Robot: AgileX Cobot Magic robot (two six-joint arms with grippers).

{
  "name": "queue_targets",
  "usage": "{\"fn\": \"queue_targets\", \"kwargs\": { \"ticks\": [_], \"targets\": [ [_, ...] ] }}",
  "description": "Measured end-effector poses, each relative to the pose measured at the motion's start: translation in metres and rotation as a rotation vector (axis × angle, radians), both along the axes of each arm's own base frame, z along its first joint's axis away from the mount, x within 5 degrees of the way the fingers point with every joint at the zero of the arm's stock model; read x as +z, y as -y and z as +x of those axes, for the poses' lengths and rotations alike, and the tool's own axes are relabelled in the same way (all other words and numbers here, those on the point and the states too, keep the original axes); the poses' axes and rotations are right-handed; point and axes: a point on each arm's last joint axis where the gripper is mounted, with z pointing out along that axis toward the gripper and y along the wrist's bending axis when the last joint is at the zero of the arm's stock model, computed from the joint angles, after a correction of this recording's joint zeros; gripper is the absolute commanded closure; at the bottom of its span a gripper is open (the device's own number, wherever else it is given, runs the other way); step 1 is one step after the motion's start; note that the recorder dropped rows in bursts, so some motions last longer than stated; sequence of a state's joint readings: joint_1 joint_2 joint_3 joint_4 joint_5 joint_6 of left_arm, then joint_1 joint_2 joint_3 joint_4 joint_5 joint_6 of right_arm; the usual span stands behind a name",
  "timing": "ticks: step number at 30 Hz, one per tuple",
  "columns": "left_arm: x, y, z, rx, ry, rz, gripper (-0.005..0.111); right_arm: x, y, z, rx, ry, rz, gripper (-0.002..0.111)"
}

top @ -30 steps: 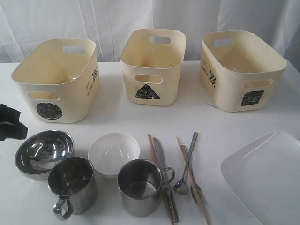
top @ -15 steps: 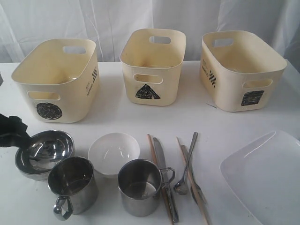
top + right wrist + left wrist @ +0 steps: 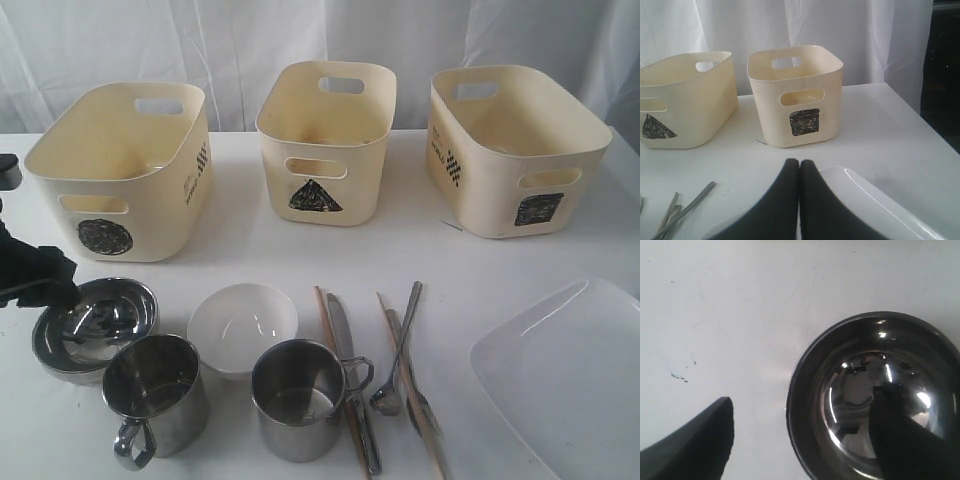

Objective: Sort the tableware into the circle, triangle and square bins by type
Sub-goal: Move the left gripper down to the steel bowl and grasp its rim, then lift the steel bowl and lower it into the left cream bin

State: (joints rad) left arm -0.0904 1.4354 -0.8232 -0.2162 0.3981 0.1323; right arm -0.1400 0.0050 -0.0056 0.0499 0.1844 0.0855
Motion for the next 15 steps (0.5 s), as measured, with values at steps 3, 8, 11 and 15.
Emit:
{"fn": "queue_targets", "kwargs": {
  "ticks": [3, 8, 11, 15],
  "targets": [
    [-0.008, 0.0, 0.004, 0.003, -0.02, 0.003, 0.03, 0.0, 0.0, 0.0, 0.0, 0.0, 0.0, 0.108],
    [-0.019, 0.0, 0.008, 0.005, -0.05, 0.008, 0.03, 0.0, 0.0, 0.0, 0.0, 0.0, 0.0, 0.108],
    [-0.025, 0.0, 0.009, 0.005, -0.073, 0.01, 0.03, 0.0, 0.0, 0.0, 0.0, 0.0, 0.0, 0.108],
    [-0.033, 0.0, 0.011, 0.006, -0.1, 0.013, 0.03, 0.0, 0.0, 0.0, 0.0, 0.0, 0.0, 0.108]
  ]
}}
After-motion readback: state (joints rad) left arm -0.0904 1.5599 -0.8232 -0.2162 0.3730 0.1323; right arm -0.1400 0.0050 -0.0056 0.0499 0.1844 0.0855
